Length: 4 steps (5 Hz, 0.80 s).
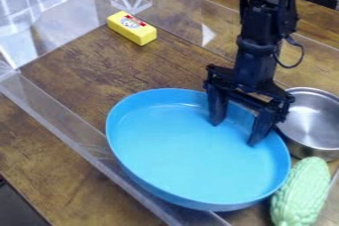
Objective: Put the white object in the blue tray
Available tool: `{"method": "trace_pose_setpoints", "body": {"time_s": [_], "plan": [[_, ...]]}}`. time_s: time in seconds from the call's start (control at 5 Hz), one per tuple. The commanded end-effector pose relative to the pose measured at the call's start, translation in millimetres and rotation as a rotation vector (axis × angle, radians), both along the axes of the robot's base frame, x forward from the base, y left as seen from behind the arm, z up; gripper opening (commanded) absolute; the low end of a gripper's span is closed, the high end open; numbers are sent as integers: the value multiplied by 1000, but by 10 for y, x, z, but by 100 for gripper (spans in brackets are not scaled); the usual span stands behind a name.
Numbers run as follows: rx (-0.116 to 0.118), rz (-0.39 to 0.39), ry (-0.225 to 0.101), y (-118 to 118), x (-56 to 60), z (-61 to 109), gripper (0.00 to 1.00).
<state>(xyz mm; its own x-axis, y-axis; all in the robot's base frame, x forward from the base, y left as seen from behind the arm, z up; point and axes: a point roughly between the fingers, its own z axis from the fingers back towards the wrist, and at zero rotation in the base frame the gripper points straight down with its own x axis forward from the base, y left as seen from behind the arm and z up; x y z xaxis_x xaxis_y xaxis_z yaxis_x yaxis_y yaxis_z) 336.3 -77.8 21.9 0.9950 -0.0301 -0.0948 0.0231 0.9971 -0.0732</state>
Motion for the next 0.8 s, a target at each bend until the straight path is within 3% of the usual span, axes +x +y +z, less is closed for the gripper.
{"method": "trace_pose_setpoints", "body": {"time_s": [0.0,0.6], "plan": [[-6,17,-29,-27,76,-49,100],[-14,18,-31,-84,122,-101,100]]}}
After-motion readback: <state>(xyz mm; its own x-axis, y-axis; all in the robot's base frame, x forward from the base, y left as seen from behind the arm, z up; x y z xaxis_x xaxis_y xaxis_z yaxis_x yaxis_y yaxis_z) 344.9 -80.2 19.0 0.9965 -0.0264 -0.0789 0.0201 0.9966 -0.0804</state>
